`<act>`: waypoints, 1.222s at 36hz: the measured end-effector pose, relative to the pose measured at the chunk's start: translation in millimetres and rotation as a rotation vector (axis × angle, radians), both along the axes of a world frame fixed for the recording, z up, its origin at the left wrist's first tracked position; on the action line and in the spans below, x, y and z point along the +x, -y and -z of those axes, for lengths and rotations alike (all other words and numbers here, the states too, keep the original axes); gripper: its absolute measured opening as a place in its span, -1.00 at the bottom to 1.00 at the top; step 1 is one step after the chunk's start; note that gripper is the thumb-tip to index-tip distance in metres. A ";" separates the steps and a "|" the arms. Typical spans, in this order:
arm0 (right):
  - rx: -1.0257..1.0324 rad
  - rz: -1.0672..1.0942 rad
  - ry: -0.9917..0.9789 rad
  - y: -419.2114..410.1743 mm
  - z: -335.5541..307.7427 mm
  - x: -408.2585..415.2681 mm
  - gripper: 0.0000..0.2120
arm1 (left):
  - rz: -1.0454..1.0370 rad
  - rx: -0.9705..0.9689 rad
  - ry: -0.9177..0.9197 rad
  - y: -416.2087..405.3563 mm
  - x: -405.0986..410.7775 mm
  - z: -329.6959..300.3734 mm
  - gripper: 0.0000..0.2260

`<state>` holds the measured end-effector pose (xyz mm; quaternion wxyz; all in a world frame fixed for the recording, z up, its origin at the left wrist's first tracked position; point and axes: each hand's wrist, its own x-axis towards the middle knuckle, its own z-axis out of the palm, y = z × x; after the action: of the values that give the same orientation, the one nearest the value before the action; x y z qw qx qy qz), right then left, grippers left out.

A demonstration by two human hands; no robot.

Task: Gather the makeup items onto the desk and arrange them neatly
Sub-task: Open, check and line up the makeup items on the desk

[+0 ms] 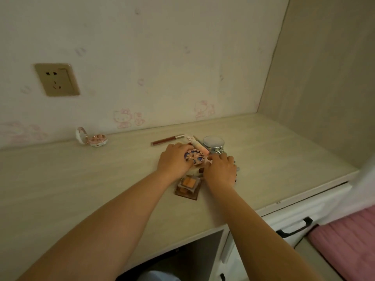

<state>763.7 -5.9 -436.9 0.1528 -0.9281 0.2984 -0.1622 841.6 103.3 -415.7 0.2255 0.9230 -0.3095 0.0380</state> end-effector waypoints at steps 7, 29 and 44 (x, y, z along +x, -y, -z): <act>-0.026 -0.014 -0.017 14.6 3.4 0.8 -0.66 | 0.169 0.196 0.085 11.1 12.7 -16.7 -0.62; 0.058 -0.043 0.131 8.2 -11.4 7.6 -0.67 | 0.112 0.146 0.111 6.0 24.4 -17.2 -0.29; 0.796 -0.373 0.516 -94.0 -39.3 46.6 -0.79 | -0.119 -0.439 -0.202 -106.0 29.3 -30.6 -0.31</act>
<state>810.2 88.1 -397.6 0.5896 -0.7651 0.1189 -0.2297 870.9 209.3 -385.1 0.4480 0.8675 -0.2150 0.0252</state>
